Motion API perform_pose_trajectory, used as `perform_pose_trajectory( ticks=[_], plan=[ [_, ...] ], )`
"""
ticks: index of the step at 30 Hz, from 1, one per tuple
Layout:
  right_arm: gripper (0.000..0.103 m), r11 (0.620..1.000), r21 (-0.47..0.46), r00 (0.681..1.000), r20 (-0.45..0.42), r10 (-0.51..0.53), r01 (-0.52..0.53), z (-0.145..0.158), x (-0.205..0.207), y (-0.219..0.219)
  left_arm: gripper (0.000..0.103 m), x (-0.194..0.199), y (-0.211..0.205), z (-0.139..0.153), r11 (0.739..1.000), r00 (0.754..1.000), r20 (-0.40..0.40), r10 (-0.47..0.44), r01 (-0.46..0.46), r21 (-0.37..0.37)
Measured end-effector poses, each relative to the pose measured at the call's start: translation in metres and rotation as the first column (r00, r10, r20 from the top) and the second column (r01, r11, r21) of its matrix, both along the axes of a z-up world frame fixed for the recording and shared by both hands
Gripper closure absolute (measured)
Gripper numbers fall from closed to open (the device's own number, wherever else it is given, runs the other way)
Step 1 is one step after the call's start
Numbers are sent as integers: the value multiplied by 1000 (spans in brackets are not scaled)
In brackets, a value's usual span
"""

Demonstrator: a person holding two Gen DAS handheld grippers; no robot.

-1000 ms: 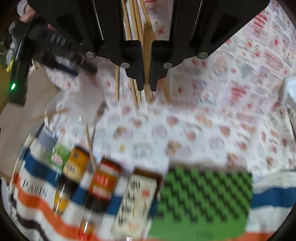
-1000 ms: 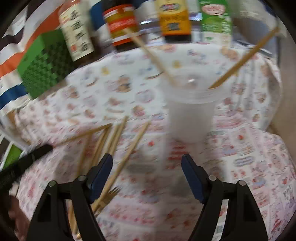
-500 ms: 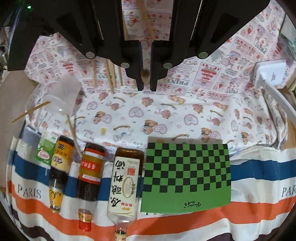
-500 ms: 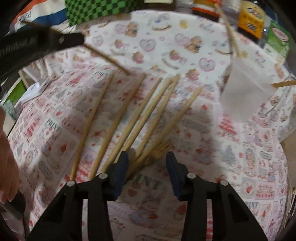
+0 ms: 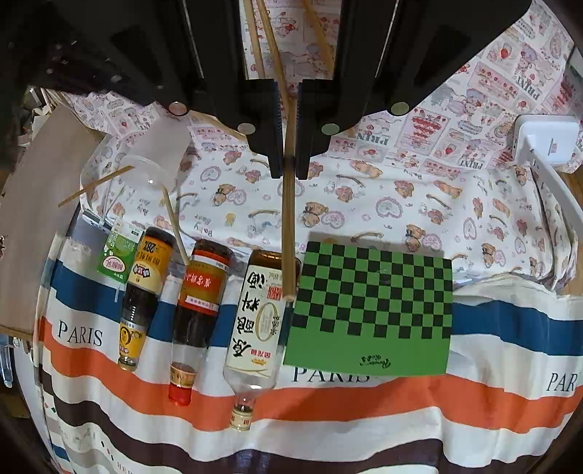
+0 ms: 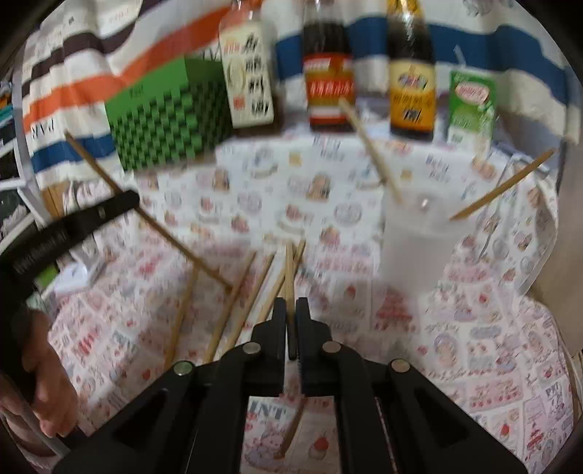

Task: Organize utensils
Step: 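Grasp another chopstick with the left tool while the right tool grasps one too, then carry both chopsticks over the clear cup and open both tools to drop them in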

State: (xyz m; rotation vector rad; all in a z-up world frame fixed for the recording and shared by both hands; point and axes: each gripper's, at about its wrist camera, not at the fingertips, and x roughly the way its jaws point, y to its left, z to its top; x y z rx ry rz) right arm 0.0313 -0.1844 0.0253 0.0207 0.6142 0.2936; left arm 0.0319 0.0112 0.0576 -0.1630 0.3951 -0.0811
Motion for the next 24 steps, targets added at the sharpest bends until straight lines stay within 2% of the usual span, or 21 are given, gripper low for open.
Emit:
perform_pose_trajectory(
  ticks=[6,10,14,18,21,24],
  plan=[
    [98,993,99,988,130,-84,71,20,-10,-19,98,-5,-1,5,1000,1000,28,5,-5,6],
    [98,980,135,957,233,-172,143,36,-19,-36,98,-8,-2,6,1000,999,37,3,-4,20],
    [98,974,195,948,272,-166,115,52,-25,-51,98,-13,-5,9,999,998,69,7,-10,48],
    [98,973,190,924,330,-191,134,60,-31,-55,98,-18,-9,13,997,995,99,8,-16,78],
    [98,973,191,925,329,-187,129,61,-30,-57,98,-21,-14,13,993,993,118,8,-22,113],
    [98,975,175,922,337,-193,140,60,-28,-58,98,-18,-16,11,993,995,104,-6,-6,114]
  ],
)
